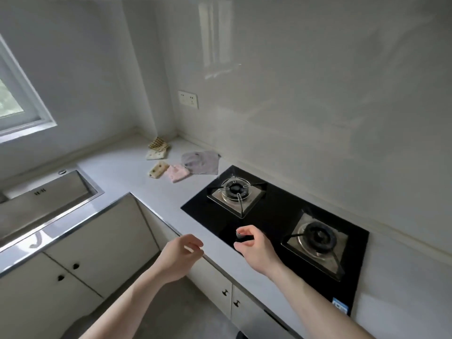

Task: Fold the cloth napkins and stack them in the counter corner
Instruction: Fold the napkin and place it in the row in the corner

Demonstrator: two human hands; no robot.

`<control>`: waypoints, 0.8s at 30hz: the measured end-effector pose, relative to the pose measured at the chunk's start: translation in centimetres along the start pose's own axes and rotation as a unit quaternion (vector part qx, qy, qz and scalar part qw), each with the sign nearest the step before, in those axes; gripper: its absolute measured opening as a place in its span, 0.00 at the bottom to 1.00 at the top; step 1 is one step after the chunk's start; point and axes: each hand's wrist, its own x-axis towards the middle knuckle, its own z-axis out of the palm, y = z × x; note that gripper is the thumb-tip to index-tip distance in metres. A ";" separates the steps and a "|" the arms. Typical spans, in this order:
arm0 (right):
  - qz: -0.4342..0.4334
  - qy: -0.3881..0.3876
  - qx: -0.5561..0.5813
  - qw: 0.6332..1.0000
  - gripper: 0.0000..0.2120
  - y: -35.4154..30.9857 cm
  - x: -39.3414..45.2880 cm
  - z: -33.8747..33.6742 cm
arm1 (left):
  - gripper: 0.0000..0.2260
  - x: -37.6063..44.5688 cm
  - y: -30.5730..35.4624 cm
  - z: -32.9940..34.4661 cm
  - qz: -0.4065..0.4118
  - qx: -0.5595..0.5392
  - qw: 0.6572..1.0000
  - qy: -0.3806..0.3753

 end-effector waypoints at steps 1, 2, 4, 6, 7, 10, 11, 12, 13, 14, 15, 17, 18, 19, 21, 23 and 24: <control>-0.004 -0.011 -0.005 1.000 0.16 -0.9 0.8 0.6 | 0.04 0.3 -0.7 -0.9 -0.005 -0.011 1.000 0.009; -0.006 -0.021 -0.010 1.000 0.15 -1.8 1.7 1.2 | 0.04 0.7 -1.4 -1.7 -0.010 -0.020 1.000 0.019; -0.016 -0.034 -0.010 0.999 0.15 -3.5 4.0 2.6 | 0.03 1.8 -2.9 -3.4 -0.016 -0.028 0.999 0.038; -0.023 -0.044 -0.006 0.999 0.15 -4.8 6.6 4.2 | 0.04 3.1 -4.4 -5.3 -0.023 -0.026 0.998 0.053; -0.024 -0.051 -0.006 0.998 0.14 -5.3 8.0 5.2 | 0.04 3.9 -5.2 -6.3 -0.027 -0.025 0.998 0.059; -0.024 -0.070 -0.002 0.997 0.14 -6.6 12.3 8.0 | 0.06 6.8 -7.3 -9.4 -0.049 -0.022 0.996 0.077; -0.025 -0.077 0.000 0.997 0.14 -7.1 13.7 8.9 | 0.06 7.9 -7.9 -10.5 -0.057 -0.017 0.995 0.083; -0.026 -0.084 0.001 0.996 0.14 -7.7 15.0 9.7 | 0.06 8.9 -8.4 -11.5 -0.065 -0.013 0.994 0.089; -0.025 -0.091 0.001 0.996 0.14 -8.3 16.4 10.3 | 0.06 10.0 -8.6 -12.6 -0.069 -0.012 0.993 0.095; -0.025 -0.096 0.000 0.995 0.13 -9.0 18.0 10.8 | 0.06 11.1 -8.8 -13.7 -0.070 -0.015 0.992 0.101; -0.028 -0.099 -0.001 0.995 0.13 -9.7 19.5 11.2 | 0.06 12.3 -8.9 -14.6 -0.070 -0.019 0.991 0.109; -0.038 -0.099 -0.006 0.994 0.14 -11.1 22.5 11.7 | 0.07 14.2 -9.1 -16.4 -0.069 -0.019 0.990 0.124; -0.041 -0.101 -0.009 0.994 0.14 -11.7 23.9 12.0 | 0.07 14.9 -9.3 -17.2 -0.070 -0.019 0.989 0.129; -0.041 -0.104 -0.011 0.994 0.14 -12.1 25.0 12.4 | 0.07 15.6 -9.6 -17.8 -0.075 -0.021 0.988 0.130; -0.040 -0.110 -0.012 0.993 0.14 -12.6 26.8 13.2 | 0.07 16.7 -10.3 -18.7 -0.080 -0.019 0.988 0.133; -0.043 -0.110 -0.012 0.993 0.14 -13.2 28.4 13.8 | 0.07 18.2 -11.0 -19.5 -0.080 -0.005 0.988 0.134; -0.045 -0.107 -0.013 0.993 0.14 -13.4 29.2 14.0 | 0.07 19.1 -11.2 -20.0 -0.080 -0.003 0.988 0.133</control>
